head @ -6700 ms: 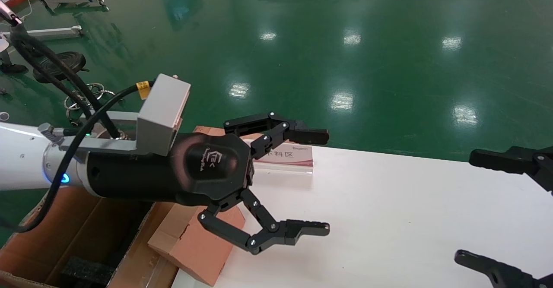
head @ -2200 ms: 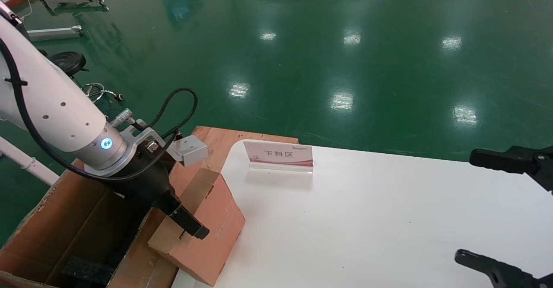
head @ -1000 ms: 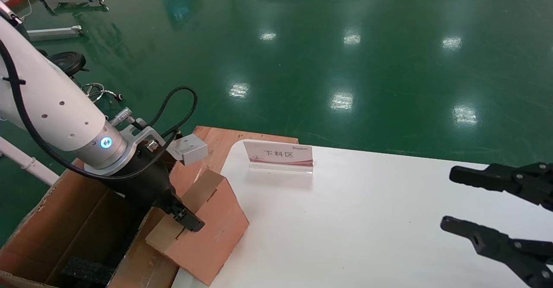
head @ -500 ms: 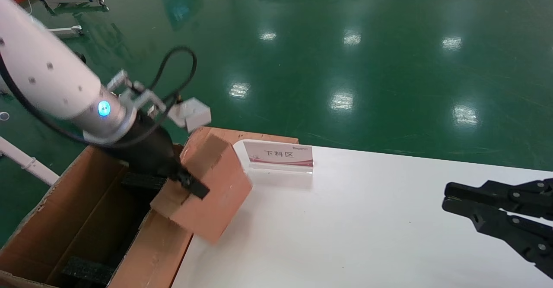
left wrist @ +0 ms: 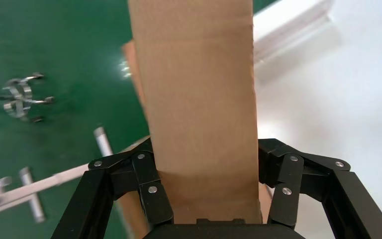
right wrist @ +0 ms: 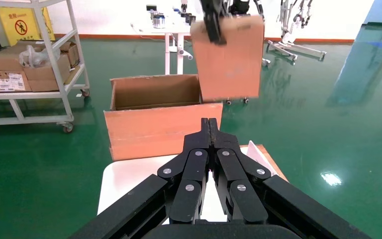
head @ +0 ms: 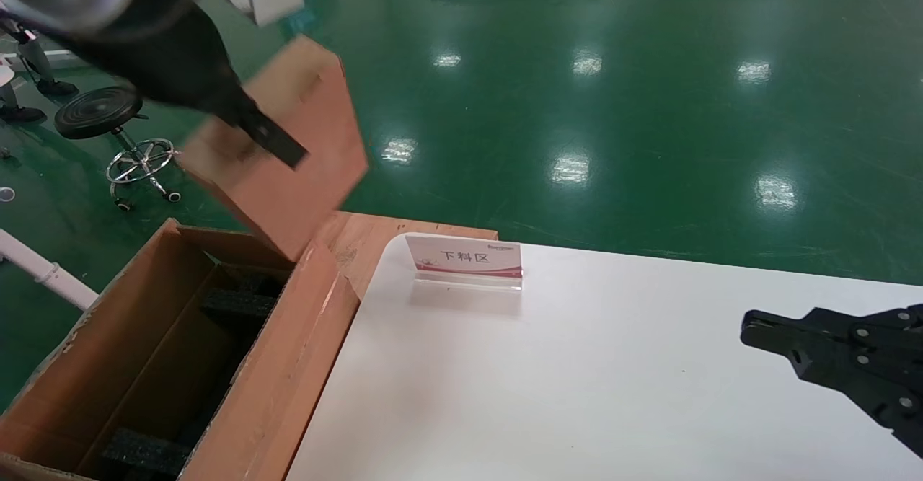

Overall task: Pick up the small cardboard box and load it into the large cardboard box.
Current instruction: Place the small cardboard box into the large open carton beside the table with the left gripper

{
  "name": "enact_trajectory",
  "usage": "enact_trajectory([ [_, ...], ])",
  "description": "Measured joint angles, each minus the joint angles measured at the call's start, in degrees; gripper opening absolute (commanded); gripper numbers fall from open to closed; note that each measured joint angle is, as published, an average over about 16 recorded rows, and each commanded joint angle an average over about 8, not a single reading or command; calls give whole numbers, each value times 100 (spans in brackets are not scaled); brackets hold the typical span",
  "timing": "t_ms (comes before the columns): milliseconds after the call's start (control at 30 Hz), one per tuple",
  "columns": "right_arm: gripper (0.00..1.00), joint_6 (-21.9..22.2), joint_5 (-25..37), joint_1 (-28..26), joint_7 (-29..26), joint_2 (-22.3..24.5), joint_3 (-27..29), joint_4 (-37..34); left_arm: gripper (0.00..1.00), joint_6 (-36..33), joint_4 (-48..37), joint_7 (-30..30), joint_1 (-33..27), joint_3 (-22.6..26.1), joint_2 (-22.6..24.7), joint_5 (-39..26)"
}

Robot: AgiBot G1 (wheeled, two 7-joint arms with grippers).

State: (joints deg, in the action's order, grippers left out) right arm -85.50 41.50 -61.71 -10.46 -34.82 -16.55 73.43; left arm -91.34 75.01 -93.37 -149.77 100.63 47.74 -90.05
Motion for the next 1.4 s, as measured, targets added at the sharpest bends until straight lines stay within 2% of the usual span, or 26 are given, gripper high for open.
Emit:
enact_trajectory([
  [233, 0, 1, -2, -1, 1, 1, -3, 0, 0, -25, -27, -189, -953, 1134, 278, 444],
  [267, 6, 1, -2, -1, 1, 1, -3, 0, 0, -33, -21, -215, -1076, 1304, 306, 524],
  [500, 94, 2, -4, -1, 3, 2, -5, 0, 0, -157, 134, -423, -1839, 2404, 364, 1113],
  [533, 100, 2, -4, -1, 3, 2, -6, 0, 0, -173, 159, -450, -1917, 2535, 357, 1184],
  [700, 100, 3, -5, -2, 4, 3, -8, 0, 0, -248, 283, -566, -2202, 3046, 243, 1457],
  [867, 100, 4, -6, -2, 5, 4, -9, 0, 0, -272, 377, -654, -2319, 3350, 15, 1581],
  [1133, 100, 5, -8, -3, 6, 5, -12, 0, 0, -255, 436, -653, -2313, 3570, -487, 1545],
  [1400, 100, 6, -10, -3, 7, 6, -15, 0, 0, -235, 465, -406, -2272, 3658, -1066, 1339],
])
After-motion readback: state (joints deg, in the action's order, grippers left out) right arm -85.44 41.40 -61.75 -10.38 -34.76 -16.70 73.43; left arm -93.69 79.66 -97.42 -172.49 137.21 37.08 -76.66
